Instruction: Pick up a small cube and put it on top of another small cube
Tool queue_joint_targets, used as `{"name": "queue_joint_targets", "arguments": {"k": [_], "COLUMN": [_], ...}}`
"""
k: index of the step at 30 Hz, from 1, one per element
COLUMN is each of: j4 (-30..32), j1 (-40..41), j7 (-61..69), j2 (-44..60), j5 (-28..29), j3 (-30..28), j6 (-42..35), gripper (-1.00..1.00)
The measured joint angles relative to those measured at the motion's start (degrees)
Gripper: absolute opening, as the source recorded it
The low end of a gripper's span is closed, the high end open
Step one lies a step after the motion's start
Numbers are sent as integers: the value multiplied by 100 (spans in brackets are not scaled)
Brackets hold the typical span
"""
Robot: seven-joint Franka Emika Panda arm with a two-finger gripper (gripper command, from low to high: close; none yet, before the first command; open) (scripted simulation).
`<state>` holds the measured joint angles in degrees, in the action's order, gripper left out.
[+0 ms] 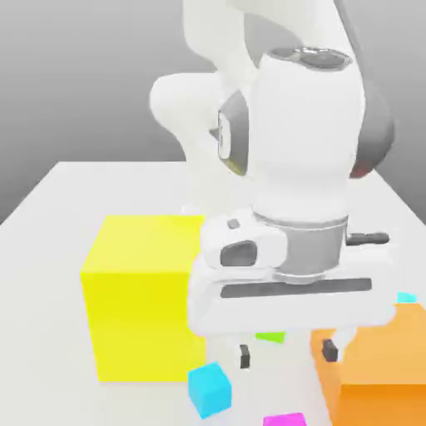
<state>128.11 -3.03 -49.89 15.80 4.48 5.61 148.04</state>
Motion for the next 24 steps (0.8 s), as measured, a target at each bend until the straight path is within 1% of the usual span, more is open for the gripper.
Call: {"name": "queue_joint_targets", "arguments": {"k": [3,6,7,14,18,24], "j4": [-51,-166,-205,-212,-57,1061], "j1": [-58,-128,-153,-157,-87,-116], "j7": [-20,-86,-108,-111,-17,-59], "j2": [620,1243,1431,1467,778,-457], "j5": [16,106,135,138,1,-745], "j3": [16,-59,-89,-92,8,382], "j6": [215,654,798,826,291,210], "gripper": [0,0,-100,-100,-100,-100]}}
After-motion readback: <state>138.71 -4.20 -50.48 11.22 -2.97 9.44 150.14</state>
